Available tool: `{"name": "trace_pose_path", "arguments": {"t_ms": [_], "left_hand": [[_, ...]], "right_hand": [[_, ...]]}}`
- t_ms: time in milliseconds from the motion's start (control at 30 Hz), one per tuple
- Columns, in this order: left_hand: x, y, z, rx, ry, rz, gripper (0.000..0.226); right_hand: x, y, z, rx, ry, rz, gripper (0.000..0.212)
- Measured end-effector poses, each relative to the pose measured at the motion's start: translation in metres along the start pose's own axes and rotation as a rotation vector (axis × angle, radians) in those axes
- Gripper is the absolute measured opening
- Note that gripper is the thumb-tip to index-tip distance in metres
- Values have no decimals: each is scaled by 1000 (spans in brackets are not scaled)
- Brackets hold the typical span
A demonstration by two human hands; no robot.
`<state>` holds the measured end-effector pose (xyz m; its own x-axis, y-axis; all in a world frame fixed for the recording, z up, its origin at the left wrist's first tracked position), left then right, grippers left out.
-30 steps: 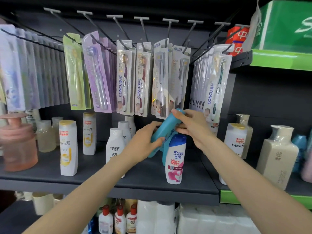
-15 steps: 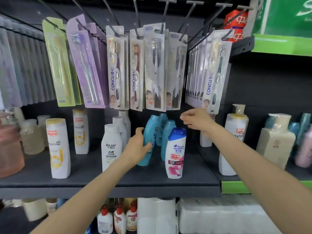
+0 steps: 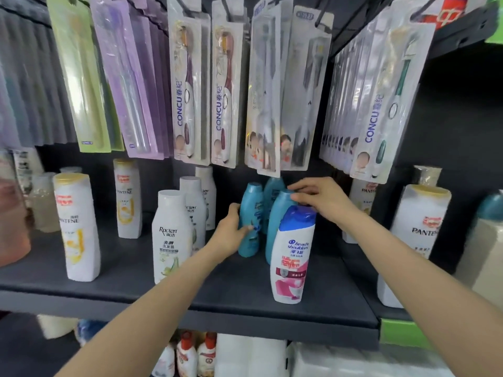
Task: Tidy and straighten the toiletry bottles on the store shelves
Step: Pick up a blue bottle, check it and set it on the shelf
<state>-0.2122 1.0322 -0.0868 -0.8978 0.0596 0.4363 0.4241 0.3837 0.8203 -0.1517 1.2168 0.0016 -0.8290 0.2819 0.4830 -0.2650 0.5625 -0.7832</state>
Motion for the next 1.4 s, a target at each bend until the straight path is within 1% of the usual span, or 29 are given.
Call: {"name": "trace_pose_path", "arguments": {"t_ms": [133, 200, 433, 533, 633, 800, 967, 1033, 1100, 1167, 1233, 1300, 1333, 1400], "left_hand": [[15, -1, 6, 81, 1, 49, 41], [22, -2, 6, 113, 3, 43, 41], [33, 2, 14, 126, -58, 35, 41], [42, 7, 5, 111, -36, 52, 42], [45, 10, 2, 68, -66, 22, 36], [45, 10, 13, 63, -89, -8, 26], [45, 14, 27, 46, -92, 23, 16], [45, 17, 31, 54, -95, 45, 16], [45, 18, 34, 61, -106, 46, 21], [44, 21, 32, 64, -70, 51, 26], [43, 26, 24, 27, 85, 86, 24], [38, 37, 13, -60, 230, 163, 20], [35, 43, 9, -88, 245, 207, 20], [31, 54, 7, -118, 193, 260, 22]], "right_hand": [[3, 5, 1, 41, -10, -10, 18], [5, 6, 2, 42, -11, -15, 19], [4, 10, 2, 73, 14, -24, 19], [4, 11, 1, 83, 4, -20, 19], [4, 12, 3, 78, 11, -36, 20], [3, 11, 3, 35, 25, -73, 23], [-1, 11, 2, 69, 23, -60, 24], [-1, 13, 3, 70, 26, -60, 22], [-1, 13, 4, 65, 36, -64, 20], [-1, 13, 4, 85, 38, -56, 20], [-2, 14, 3, 127, 19, -26, 22], [-2, 16, 1, 176, 21, 0, 23], [0, 18, 0, 194, 55, 10, 22], [7, 26, -3, 215, 164, 54, 17]]}}
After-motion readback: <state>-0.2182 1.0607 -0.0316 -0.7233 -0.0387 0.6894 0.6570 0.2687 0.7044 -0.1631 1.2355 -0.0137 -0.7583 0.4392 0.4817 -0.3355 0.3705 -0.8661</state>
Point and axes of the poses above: each hand's wrist, its own x-axis towards the middle knuckle, its own z-axis out of the palm, y = z × x, the point moved 3 cm from there along x, towards the middle knuckle, and after that the axes turned 15 degrees about y, right-handed, at the moved point
